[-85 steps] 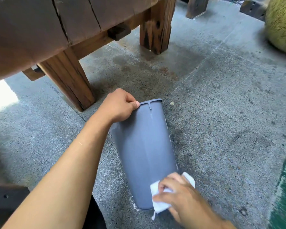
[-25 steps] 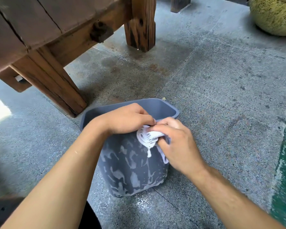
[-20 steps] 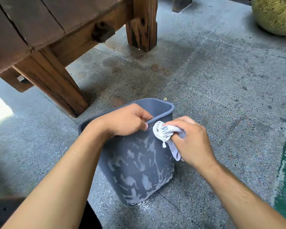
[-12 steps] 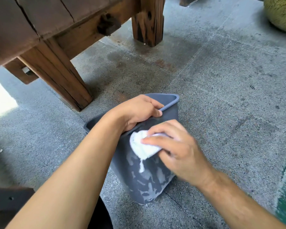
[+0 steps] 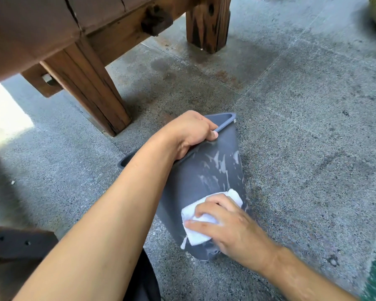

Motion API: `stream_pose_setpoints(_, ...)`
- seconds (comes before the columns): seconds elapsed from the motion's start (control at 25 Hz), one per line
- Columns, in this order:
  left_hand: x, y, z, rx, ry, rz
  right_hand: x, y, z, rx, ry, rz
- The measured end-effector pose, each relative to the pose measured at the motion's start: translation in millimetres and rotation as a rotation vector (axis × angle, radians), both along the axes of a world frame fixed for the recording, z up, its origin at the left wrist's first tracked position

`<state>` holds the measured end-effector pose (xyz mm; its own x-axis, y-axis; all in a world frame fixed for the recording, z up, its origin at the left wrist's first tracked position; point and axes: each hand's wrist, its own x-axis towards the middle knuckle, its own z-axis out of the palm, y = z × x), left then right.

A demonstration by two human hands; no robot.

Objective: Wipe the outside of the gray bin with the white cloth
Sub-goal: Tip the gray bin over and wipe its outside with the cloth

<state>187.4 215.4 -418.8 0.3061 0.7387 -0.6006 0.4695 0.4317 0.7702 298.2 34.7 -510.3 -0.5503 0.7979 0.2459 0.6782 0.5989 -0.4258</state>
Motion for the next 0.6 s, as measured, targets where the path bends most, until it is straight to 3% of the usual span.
stream_pose_setpoints(0.2, -5, 2, 2, 0.018, 0.031, -0.001, -2, -48, -44, -0.108, -0.148, 0.106)
stream_pose_setpoints(0.28, -1, 2, 2, 0.031, 0.028, -0.016, -1, -66, -60, -0.323, -0.229, 0.083)
stream_pose_setpoints(0.44, 1, 9, -3, 0.082, 0.050, 0.031, 16, -72, -63, -0.481, -0.366, 0.045)
stream_pose_setpoints(0.6, -3, 19, -8, 0.112, 0.107, 0.009, 8, -47, 3, -0.112, -0.041, -0.053)
